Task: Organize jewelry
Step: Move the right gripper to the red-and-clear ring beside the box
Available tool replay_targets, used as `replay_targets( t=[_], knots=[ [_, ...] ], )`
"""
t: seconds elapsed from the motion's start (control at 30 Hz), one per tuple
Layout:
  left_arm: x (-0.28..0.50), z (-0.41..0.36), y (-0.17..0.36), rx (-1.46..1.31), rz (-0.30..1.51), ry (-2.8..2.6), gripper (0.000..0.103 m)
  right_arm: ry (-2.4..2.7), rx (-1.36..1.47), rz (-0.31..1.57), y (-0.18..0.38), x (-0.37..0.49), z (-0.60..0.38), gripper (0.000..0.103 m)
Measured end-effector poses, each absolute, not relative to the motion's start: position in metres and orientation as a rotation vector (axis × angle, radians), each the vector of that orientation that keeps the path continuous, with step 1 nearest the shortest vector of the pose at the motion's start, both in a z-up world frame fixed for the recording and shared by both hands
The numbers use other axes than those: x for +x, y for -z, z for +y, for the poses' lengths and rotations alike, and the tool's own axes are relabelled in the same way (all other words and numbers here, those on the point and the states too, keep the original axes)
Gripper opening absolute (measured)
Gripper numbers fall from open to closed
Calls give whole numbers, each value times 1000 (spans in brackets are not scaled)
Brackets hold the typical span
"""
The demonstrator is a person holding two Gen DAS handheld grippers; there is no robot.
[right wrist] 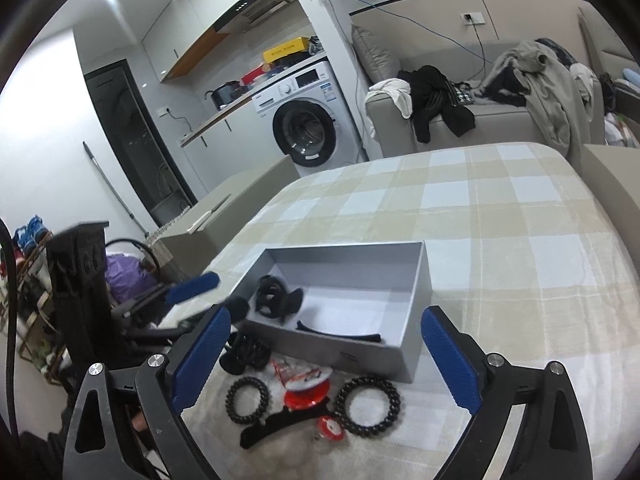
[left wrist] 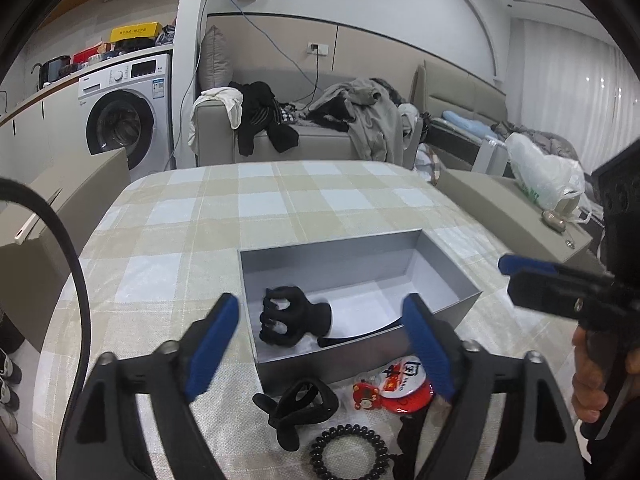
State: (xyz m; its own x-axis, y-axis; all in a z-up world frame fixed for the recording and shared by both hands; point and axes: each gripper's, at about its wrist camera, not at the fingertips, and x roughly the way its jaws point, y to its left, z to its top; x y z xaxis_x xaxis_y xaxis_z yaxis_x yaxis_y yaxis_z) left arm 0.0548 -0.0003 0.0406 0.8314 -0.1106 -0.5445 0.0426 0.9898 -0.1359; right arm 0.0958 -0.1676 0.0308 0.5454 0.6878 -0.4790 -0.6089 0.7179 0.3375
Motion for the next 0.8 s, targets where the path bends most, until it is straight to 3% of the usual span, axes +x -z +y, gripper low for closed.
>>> replay_targets(
  t=[0.13, 0.8],
  knots=[
    [49, 3, -48, -150, 569, 65, 102, -733, 109, 629, -29, 94, -177, 103],
    [21, 5, -11, -129, 632, 21, 102, -694, -54, 790, 27, 67, -174, 102]
  ],
)
